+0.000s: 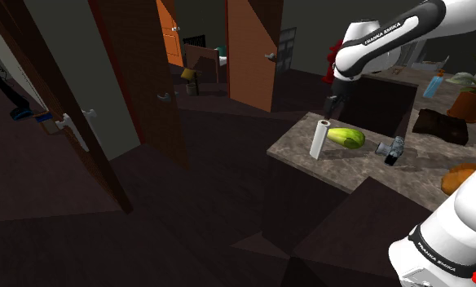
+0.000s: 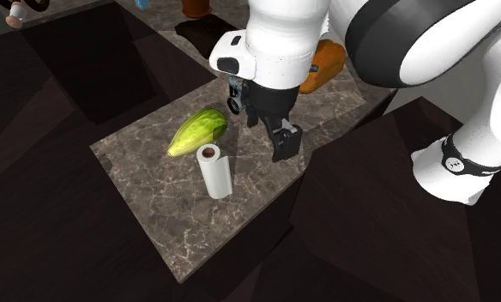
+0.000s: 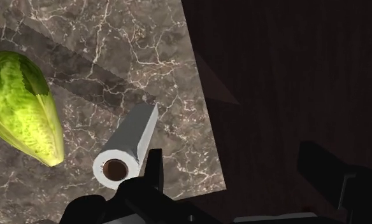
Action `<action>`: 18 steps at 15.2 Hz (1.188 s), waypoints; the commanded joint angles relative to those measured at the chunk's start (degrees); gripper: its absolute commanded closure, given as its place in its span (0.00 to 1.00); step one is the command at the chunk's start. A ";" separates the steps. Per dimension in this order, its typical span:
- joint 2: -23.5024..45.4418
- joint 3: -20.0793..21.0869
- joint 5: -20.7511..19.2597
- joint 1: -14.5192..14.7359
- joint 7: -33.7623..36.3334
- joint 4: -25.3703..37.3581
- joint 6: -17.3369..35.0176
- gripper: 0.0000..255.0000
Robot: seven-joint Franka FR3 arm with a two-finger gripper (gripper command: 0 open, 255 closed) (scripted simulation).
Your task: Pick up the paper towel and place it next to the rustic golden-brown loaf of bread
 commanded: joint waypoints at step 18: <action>31.68 -0.15 14.16 -8.15 -13.43 18.56 12.42 0.00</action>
